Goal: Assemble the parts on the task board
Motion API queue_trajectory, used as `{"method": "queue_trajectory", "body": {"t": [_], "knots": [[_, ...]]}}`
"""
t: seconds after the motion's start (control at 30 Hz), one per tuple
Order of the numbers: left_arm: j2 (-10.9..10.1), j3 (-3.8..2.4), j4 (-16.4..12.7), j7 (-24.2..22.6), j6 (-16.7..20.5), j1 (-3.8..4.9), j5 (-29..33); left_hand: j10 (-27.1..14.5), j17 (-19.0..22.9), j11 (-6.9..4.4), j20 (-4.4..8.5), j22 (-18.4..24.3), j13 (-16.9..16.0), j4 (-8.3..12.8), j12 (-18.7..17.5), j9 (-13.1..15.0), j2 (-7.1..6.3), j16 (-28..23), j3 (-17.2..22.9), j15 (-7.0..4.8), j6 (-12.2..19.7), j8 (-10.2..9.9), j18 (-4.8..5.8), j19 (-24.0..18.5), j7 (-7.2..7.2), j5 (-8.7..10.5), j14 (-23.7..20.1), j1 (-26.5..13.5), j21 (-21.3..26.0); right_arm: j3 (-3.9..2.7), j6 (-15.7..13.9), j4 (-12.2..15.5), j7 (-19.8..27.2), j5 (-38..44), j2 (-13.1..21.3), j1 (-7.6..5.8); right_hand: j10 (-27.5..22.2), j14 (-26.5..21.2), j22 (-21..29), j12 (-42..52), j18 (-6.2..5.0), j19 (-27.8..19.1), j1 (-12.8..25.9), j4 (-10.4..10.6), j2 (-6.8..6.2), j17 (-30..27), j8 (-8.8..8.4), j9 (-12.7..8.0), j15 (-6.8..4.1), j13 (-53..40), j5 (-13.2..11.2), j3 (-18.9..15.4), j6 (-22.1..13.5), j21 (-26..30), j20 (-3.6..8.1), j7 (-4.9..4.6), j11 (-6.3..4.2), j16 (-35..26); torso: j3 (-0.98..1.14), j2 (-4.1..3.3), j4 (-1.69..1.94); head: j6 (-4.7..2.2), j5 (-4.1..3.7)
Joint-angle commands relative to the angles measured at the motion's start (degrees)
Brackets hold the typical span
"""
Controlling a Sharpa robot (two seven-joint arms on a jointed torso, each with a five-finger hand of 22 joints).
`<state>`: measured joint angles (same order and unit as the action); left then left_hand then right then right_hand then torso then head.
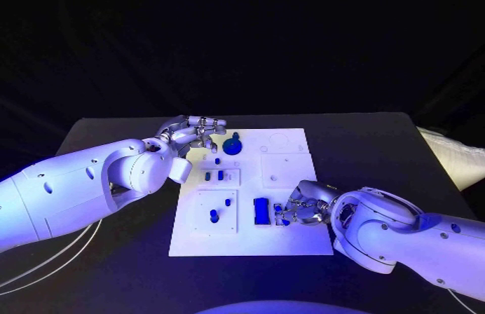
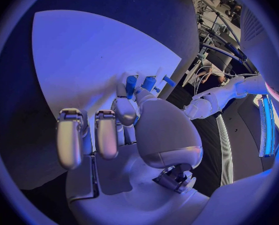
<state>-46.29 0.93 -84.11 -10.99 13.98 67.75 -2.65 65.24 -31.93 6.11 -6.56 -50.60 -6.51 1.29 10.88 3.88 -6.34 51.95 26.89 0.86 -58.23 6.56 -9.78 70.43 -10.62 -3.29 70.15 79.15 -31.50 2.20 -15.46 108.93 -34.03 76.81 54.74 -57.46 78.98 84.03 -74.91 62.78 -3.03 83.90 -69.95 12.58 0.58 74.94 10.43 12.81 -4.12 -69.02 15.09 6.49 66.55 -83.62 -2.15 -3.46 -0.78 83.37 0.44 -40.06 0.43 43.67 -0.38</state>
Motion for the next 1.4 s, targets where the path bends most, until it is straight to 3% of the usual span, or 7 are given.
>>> {"method": "queue_trajectory", "body": {"t": [0.03,0.2,0.33,0.47,0.73,0.97,1.4], "knots": [[0.13,-0.04,-0.09,0.02,-1.26,0.01,-0.19,-0.64,0.10,0.02,0.01,0.07,-0.02,0.25,0.29,-0.01,0.00,0.19,-0.06,0.12,0.53,0.18,-0.67,0.21,-0.09,-0.16,-0.50,0.32,0.33,0.07,1.05,-0.02,-0.60,1.32,-0.20,0.10,0.48,4.30,-5.84,0.53,0.79,1.53,0.92,0.43,-0.06,6.73,0.44,0.10,-0.38,-0.29,0.25,-0.09,0.44,-0.41,0.31,-0.06,0.00,0.13,0.02,-0.01,0.00,-0.01,0.01],[0.14,-0.04,-0.07,0.10,-1.34,0.01,-0.20,-0.66,0.10,0.03,0.01,0.07,-0.01,0.25,0.29,-0.01,-0.01,0.19,-0.07,0.12,0.54,0.18,-0.67,0.21,-0.09,-0.16,-0.50,0.30,0.34,0.07,1.05,0.09,-0.44,1.08,-0.31,0.11,1.05,4.37,-6.12,1.67,0.86,1.66,1.73,1.18,-0.02,7.02,0.81,0.35,-0.45,-1.27,0.92,-0.51,0.78,-0.59,0.35,0.10,-0.12,0.35,0.00,-0.02,0.00,-0.01,-0.03],[0.14,-0.04,-0.05,0.17,-1.42,0.01,-0.21,-0.66,0.10,0.03,0.01,0.07,-0.01,0.25,0.29,-0.01,-0.01,0.19,-0.07,0.12,0.54,0.18,-0.67,0.21,-0.09,-0.16,-0.50,0.30,0.34,0.07,1.18,0.26,-0.33,1.00,-0.39,0.12,1.63,4.44,-6.45,2.60,0.93,1.80,3.56,3.07,0.04,7.35,1.32,0.75,-0.60,-2.24,6.39,-2.08,1.03,-0.79,0.50,0.28,-0.29,0.60,0.01,-0.01,0.01,0.01,-0.07],[0.14,-0.04,-0.05,0.22,-1.47,0.01,-0.21,-0.66,0.10,0.03,0.01,0.07,-0.01,0.25,0.29,-0.01,-0.01,0.19,-0.07,0.12,0.54,0.18,-0.67,0.21,-0.09,-0.16,-0.50,0.30,0.34,0.07,1.08,0.35,-0.23,0.97,-0.43,0.14,1.73,4.44,-6.52,2.68,0.94,1.83,4.94,3.99,-0.19,7.41,1.55,0.95,-0.62,-2.48,7.05,-3.73,1.04,-0.83,0.53,0.33,-0.32,0.64,-0.02,0.00,0.03,0.02,-0.12],[0.14,-0.03,0.09,0.52,-1.64,0.01,-0.40,-0.75,0.15,0.02,0.00,0.06,0.01,0.34,0.32,-0.02,0.00,0.19,0.04,0.13,0.58,0.18,-0.66,0.18,-0.06,-0.19,-0.56,0.36,0.35,0.07,0.58,0.54,-0.04,1.44,-0.42,0.18,1.86,4.46,-6.63,2.66,0.95,1.85,9.08,4.09,-0.30,7.53,2.03,1.40,-0.67,-2.90,3.00,-8.27,0.91,-0.88,0.56,0.44,-0.37,0.70,0.01,-0.01,0.02,0.02,-0.17],[0.24,-0.03,0.26,0.61,-1.75,0.01,-0.47,-0.75,0.15,0.02,0.00,0.06,0.02,0.34,0.32,-0.02,0.00,0.19,0.05,0.13,0.58,0.18,-0.66,0.18,-0.06,-0.19,-0.56,0.37,0.35,0.07,0.46,0.61,0.04,2.56,-0.04,0.21,1.87,4.45,-6.59,2.56,0.94,1.81,9.28,3.95,-0.52,7.51,2.19,1.55,-0.68,-2.99,1.85,-9.56,0.80,-0.83,0.57,0.45,-0.38,0.67,0.00,0.01,-0.01,-0.04,-0.13],[0.32,-0.02,0.43,0.74,-1.89,-0.01,-0.48,-0.75,0.15,0.02,0.00,0.06,0.02,0.34,0.32,-0.02,0.00,0.19,0.05,0.13,0.58,0.18,-0.66,0.18,-0.06,-0.19,-0.56,0.37,0.35,0.07,2.20,0.88,2.06,3.01,1.53,0.26,1.46,4.38,-6.35,1.39,0.87,1.64,2.11,1.27,-1.33,7.20,2.61,2.04,-0.60,-2.81,-4.37,-12.25,0.02,-0.59,0.54,0.29,-0.27,0.36,0.03,-0.01,-0.02,-0.13,-0.10]]}}
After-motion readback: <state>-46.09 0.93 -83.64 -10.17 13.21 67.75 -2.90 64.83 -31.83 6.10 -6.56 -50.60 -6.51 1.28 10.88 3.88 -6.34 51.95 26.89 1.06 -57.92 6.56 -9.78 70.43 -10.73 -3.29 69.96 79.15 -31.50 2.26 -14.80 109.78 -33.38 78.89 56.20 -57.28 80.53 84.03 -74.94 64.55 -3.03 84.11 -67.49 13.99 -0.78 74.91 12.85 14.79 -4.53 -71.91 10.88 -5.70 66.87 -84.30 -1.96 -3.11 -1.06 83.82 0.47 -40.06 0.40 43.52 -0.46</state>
